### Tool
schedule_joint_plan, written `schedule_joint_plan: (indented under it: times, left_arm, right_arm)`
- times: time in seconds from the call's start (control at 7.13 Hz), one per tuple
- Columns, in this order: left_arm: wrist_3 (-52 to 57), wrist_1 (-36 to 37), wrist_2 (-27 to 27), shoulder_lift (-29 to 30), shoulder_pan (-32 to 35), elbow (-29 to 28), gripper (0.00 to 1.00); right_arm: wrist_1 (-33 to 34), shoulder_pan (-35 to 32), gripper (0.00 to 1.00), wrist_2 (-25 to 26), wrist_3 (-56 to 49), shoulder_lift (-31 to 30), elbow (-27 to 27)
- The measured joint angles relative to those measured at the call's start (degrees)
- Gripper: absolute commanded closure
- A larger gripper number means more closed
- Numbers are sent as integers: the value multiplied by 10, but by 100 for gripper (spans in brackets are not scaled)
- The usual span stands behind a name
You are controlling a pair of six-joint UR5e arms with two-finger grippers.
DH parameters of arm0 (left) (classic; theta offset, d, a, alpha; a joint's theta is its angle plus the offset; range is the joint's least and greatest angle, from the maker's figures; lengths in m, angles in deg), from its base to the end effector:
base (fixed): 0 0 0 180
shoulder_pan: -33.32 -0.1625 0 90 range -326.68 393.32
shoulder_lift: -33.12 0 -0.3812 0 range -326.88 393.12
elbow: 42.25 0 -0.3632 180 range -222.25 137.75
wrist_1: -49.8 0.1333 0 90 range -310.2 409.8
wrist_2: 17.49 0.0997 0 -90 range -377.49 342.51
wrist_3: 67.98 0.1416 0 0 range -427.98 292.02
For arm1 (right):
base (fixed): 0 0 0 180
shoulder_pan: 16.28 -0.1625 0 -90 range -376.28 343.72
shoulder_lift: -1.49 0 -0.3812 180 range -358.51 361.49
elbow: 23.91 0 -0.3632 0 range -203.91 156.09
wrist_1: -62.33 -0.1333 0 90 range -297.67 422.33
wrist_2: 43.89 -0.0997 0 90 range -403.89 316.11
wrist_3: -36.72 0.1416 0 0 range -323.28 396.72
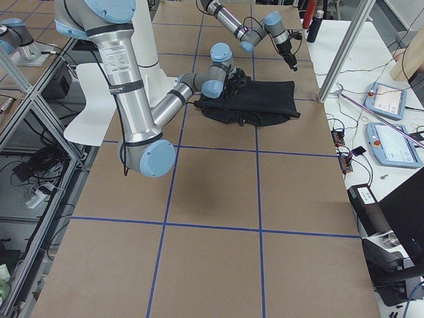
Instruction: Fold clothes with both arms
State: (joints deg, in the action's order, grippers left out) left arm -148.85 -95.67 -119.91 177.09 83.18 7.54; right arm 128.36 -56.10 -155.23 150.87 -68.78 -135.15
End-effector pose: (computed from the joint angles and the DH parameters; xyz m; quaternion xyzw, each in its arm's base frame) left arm 0.4537 -0.6975 0.2562 0.2006 0.5354 -0.2271 0.7884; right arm -0.3813 -0.4244 0.2487 -0.0828 -0.5439 0.3549 0.7559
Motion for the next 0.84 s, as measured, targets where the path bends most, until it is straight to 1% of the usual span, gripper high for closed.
schedule_joint_plan:
  times: [0.14,0.28,0.42,0.56,0.7,0.84]
  left_arm:
    - [3,16,-29,-54,11,71,41]
    - [8,31,-51,-104,18,138,41]
    - [13,44,-62,-147,21,196,41]
    - [18,54,-66,-185,22,244,41]
    - [21,58,-68,-213,23,278,41]
    - [22,59,-68,-231,23,296,41]
  right_arm:
    - [-2,11,0,5,-1,12,11]
    - [-3,34,3,17,-2,24,18]
    - [3,66,12,37,-16,34,25]
    - [31,95,21,50,-72,43,31]
    - [91,120,23,56,-173,58,32]
    - [152,141,32,60,-276,73,32]
